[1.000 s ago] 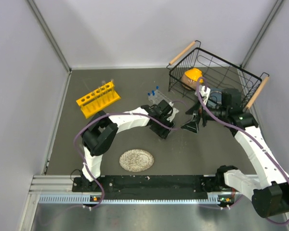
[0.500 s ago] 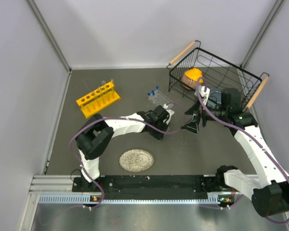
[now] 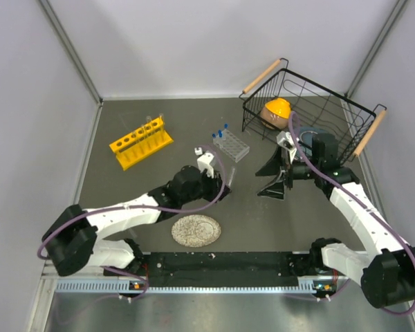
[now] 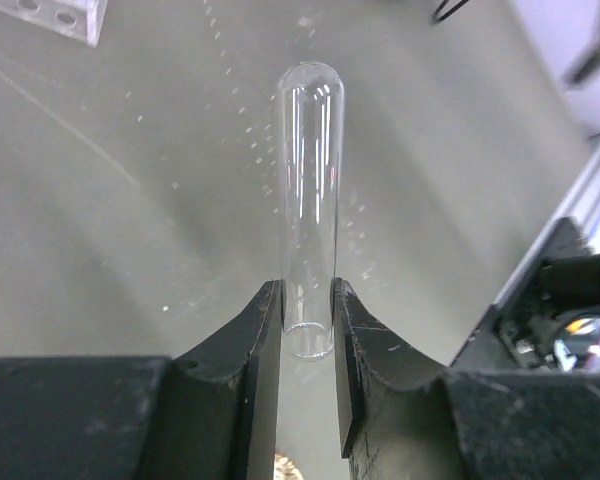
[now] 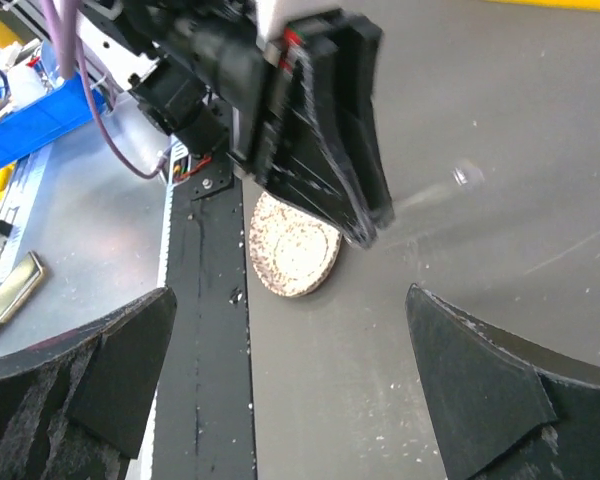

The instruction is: Organize the chemistry lab equipment

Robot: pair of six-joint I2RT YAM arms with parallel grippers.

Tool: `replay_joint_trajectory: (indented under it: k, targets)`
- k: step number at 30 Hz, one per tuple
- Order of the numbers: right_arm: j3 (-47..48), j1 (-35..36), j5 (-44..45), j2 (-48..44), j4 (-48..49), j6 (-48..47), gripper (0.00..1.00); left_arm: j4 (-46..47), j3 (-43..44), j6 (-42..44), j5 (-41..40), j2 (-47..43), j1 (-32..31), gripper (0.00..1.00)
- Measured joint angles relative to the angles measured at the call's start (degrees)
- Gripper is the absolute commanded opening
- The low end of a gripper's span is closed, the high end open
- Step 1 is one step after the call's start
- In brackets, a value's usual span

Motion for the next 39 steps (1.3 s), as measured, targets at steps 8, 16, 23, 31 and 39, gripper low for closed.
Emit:
replay_joint_trajectory:
  k: [8,16,23,31,39]
  targets:
    - [-9.3,0.8,8.4,2.2,25.7,28.3,0.97,16.0,-7.0,-5.6,-1.0,-5.4,-2.6,0.10]
    - [-9.2,7.2,18.7,3.8,31.1,40.9,0.90,24.3,-7.0,-9.2,-5.8,-5.4,-6.0,0.10]
    - [-9.2,8.0,19.2,6.4,33.8,45.1,0.82,26.2,-7.0,-10.9,-8.7,-5.0,-6.9,0.10]
    - [-9.2,8.0,17.9,6.4,36.4,47.3,0.70,27.4,-7.0,-11.6,-10.8,-4.4,-8.8,0.10]
    - [-9.2,8.1,17.2,6.6,37.6,48.2,0.40,28.1,-7.0,-12.4,-11.3,-3.1,-10.0,0.10]
